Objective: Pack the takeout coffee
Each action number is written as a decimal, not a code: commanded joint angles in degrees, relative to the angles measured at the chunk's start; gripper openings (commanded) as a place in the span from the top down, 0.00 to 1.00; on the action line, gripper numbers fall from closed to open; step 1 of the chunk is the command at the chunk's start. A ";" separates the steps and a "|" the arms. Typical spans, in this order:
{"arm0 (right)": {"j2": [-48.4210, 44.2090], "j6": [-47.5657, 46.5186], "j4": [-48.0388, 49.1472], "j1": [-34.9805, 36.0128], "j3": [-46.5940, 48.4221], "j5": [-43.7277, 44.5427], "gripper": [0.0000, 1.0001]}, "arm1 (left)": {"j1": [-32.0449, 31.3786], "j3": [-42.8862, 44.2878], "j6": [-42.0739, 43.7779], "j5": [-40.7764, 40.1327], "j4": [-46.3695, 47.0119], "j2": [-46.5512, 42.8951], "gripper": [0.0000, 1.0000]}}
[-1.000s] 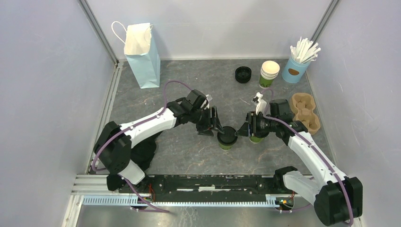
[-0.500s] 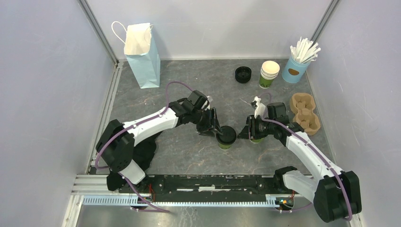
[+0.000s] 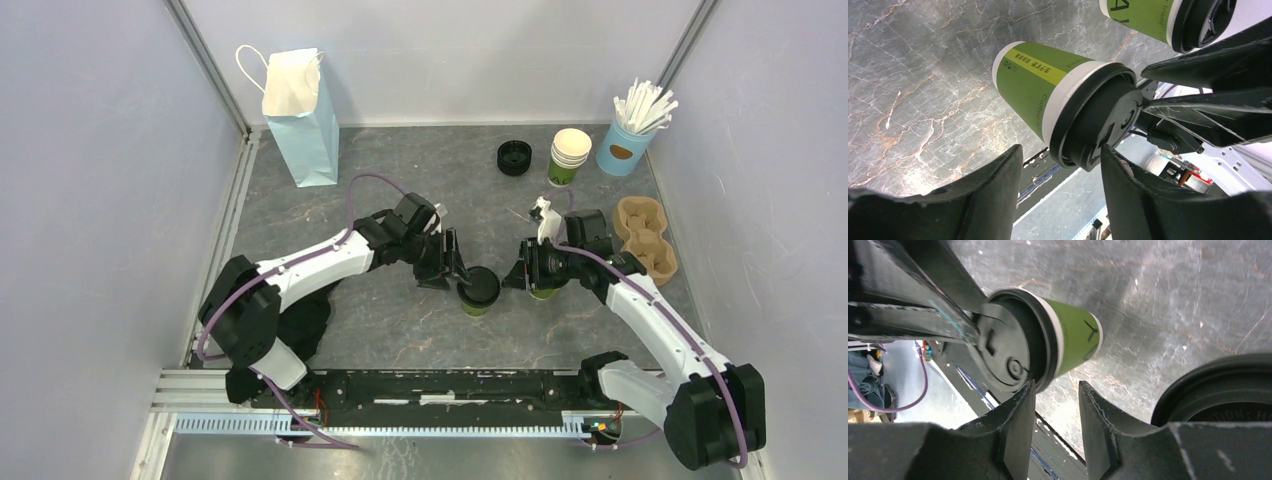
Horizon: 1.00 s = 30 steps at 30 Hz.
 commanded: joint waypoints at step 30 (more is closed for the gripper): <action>4.61 1.86 8.27 1.18 1.05 -8.86 0.49 | 2.10 1.13 1.20 -1.29 -1.54 -1.83 0.56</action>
